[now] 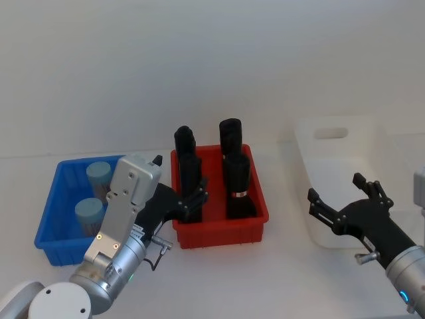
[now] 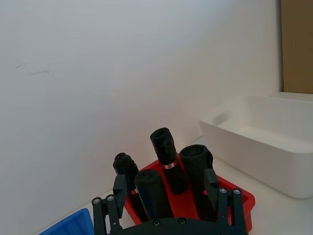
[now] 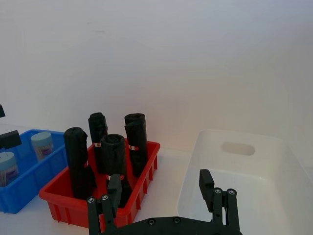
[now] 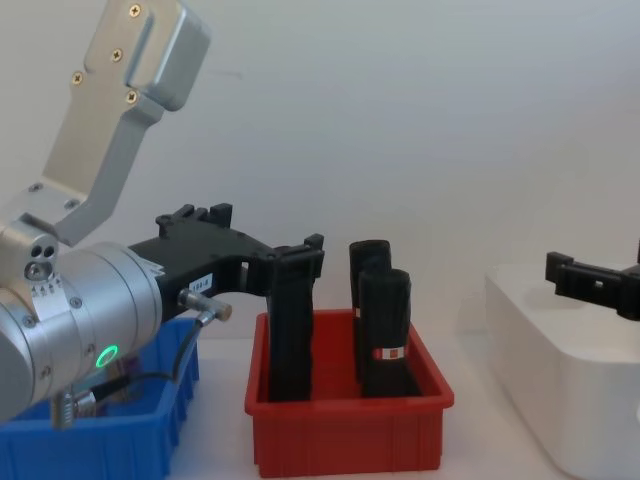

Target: Pick the cotton swabs from the blue box and place them into the white box.

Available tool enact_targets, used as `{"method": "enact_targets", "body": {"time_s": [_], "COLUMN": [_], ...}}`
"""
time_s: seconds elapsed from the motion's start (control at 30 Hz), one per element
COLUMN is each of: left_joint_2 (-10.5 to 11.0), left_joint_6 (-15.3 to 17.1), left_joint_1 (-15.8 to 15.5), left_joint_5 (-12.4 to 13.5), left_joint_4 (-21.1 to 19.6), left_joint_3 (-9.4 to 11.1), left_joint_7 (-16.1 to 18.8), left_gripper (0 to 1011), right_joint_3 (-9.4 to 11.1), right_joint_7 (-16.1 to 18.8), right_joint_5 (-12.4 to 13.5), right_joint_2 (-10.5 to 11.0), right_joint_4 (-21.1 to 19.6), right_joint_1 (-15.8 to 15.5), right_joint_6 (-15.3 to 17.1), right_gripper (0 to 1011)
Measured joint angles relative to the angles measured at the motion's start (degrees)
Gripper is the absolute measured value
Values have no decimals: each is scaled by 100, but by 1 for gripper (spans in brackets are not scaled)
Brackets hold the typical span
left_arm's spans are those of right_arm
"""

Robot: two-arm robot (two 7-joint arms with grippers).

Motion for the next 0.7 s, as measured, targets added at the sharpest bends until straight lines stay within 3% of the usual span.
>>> {"method": "enact_targets", "body": {"time_s": [0.7], "left_joint_2": [0], "left_joint_6": [0], "left_joint_1": [0], "left_joint_5": [0], "left_joint_4": [0], "left_joint_3": [0], "left_joint_7": [0], "left_gripper": [1004], "right_joint_3": [0], "right_joint_7": [0], "right_joint_5": [0], "right_joint_2": [0], "right_joint_4": [0], "right_joint_1": [0], "right_joint_6": [0], "right_gripper": [1001]}}
